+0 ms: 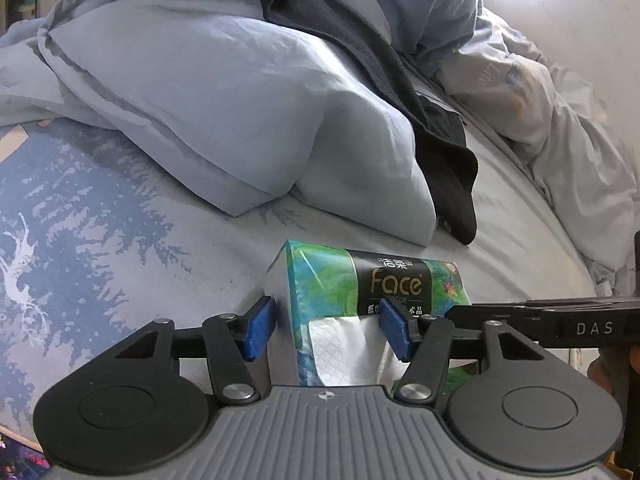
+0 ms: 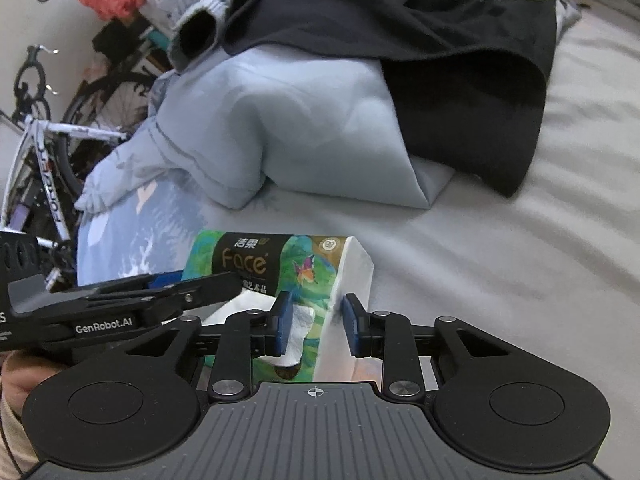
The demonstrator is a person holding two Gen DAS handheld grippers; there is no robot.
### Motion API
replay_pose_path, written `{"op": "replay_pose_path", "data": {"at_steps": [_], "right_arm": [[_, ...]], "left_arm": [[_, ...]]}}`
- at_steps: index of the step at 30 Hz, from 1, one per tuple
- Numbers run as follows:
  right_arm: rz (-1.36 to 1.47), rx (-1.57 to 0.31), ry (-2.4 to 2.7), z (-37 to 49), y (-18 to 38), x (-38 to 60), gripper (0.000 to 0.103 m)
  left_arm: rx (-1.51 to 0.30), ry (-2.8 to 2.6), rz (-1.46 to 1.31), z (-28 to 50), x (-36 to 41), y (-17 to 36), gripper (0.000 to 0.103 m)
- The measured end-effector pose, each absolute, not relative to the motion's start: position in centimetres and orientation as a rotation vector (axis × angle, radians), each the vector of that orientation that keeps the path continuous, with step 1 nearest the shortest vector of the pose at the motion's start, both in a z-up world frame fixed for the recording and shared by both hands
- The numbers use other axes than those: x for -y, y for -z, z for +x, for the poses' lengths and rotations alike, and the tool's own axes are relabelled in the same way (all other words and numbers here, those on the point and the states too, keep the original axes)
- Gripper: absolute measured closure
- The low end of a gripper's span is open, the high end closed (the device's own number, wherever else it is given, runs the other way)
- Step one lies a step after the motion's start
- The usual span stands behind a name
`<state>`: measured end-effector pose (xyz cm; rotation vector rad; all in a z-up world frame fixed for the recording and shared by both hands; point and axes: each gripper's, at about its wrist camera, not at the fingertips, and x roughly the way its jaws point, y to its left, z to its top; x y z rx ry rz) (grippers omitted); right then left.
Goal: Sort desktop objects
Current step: 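Close the left tool on the green Face tissue pack and lift it, then carry the tissue pack in the left tool over the brown box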
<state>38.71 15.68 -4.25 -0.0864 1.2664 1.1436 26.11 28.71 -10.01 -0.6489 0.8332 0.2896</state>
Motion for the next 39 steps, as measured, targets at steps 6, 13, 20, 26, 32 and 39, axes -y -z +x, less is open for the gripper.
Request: {"op": "replay_pose_path", "data": {"at_steps": [6, 13, 20, 26, 32, 39], "right_arm": [[-0.097, -1.199, -1.135, 37.7, 1.4, -15.0, 0.072], [-0.084, -1.112, -1.133, 36.1, -3.0, -13.7, 0.072], [-0.082, -1.011, -1.128, 33.7, -8.6, -11.7, 0.072], [-0.088, -0.933, -1.111, 30.6, -13.6, -9.0, 0.072], [-0.088, -0.850, -1.089, 26.9, -18.8, -5.4, 0.072], [-0.073, -0.768, -1.057, 22.0, -23.9, -0.7, 0.072]], "left_arm": [[-0.819, -0.278, -0.610, 25.7, -27.7, 8.1, 0.046], [-0.772, -0.265, -0.586, 24.8, -26.8, 5.0, 0.047], [-0.706, -0.239, -0.563, 23.0, -25.7, 0.7, 0.047], [-0.649, -0.207, -0.525, 20.6, -23.9, -3.4, 0.047], [-0.589, -0.160, -0.485, 18.0, -21.4, -7.6, 0.047], [-0.525, -0.098, -0.444, 14.6, -18.3, -11.7, 0.047]]}}
